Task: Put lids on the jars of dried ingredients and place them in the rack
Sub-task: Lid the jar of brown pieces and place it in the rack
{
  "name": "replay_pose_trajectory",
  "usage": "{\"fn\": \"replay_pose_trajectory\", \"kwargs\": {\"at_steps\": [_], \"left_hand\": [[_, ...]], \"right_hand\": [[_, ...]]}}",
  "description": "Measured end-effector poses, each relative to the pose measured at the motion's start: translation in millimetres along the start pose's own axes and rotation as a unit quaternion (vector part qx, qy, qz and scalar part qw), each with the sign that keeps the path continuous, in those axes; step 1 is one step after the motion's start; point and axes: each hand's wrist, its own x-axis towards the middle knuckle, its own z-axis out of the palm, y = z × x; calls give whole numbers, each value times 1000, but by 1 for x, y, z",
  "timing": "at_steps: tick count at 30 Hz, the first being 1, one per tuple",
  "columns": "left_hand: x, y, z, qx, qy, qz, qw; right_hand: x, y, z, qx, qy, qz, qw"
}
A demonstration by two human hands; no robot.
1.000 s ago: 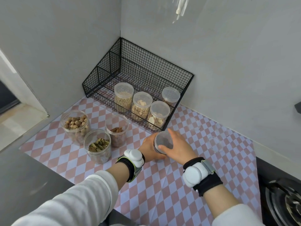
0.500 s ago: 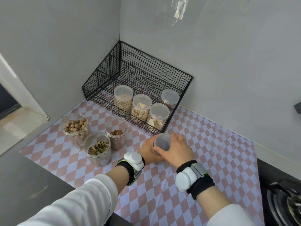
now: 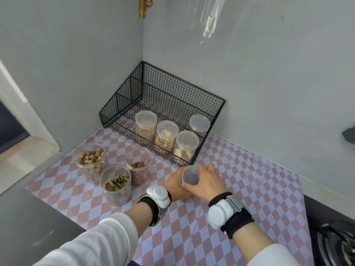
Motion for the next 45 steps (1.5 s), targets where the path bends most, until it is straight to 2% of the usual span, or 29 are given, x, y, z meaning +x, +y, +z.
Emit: {"fn": "replay_pose_trajectory", "kwargs": {"at_steps": [5,12,17,25,30,36,41,45], "left_hand": [[-6,9,-12,-54,1,23,998],[-16,36,-58,-78,44,85,992],[-19,54,-111,-76,111,117,984],[-15,60,-228,-43,236,123,963],[15,40,-286,-31,274,97,956],[58,-1,-309,-9,290,56,955],[87,-33,-306,29,271,-2,962],[103,-56,-296,31,220,-34,974]], "right_hand": [[2,0,-15,22,2,-13,1000],[8,-10,-61,152,85,-73,982],[16,-30,-79,257,127,-127,950],[44,-74,-89,249,114,-146,951],[70,-96,-81,248,100,-123,956],[80,-98,-72,225,99,-93,965],[82,-93,-67,223,110,-56,967],[84,-91,-64,219,114,-31,969]]}}
